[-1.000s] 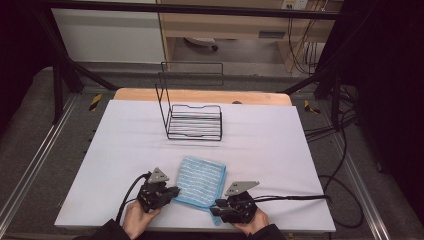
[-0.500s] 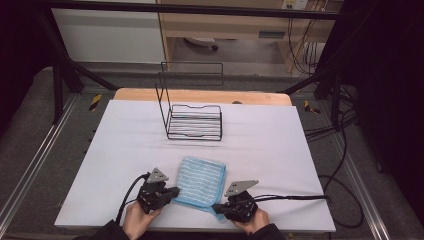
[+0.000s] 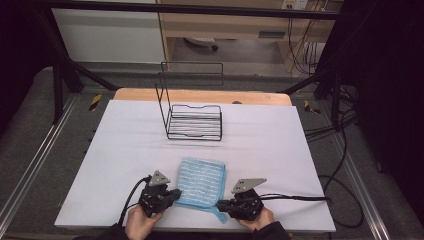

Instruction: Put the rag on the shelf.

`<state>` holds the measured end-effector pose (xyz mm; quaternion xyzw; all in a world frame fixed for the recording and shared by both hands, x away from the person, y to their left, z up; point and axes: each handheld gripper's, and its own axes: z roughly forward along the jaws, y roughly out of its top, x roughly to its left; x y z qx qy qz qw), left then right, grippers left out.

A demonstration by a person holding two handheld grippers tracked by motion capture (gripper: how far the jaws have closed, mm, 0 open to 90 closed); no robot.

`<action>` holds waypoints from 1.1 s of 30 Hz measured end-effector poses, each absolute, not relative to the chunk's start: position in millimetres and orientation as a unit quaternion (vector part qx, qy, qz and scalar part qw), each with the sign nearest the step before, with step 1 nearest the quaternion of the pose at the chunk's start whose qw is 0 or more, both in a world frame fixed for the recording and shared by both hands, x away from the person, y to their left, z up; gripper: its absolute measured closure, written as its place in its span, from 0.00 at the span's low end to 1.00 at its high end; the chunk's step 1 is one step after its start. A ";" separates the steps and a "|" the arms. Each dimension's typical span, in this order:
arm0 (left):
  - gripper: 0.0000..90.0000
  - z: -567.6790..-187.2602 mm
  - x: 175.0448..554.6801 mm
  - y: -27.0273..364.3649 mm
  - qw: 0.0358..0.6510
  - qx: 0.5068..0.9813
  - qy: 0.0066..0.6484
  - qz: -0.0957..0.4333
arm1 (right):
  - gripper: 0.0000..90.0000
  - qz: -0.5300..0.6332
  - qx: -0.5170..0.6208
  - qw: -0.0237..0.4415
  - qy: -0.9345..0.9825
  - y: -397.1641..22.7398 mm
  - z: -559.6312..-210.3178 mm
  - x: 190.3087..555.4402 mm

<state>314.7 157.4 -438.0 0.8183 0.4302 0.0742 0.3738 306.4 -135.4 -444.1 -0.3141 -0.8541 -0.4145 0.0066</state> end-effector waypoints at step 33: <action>0.89 -435.2 306.7 154.6 0.386 0.824 0.407 0.076 | 0.82 -0.391 -0.307 -0.023 -0.867 -138.4 -439.8 304.0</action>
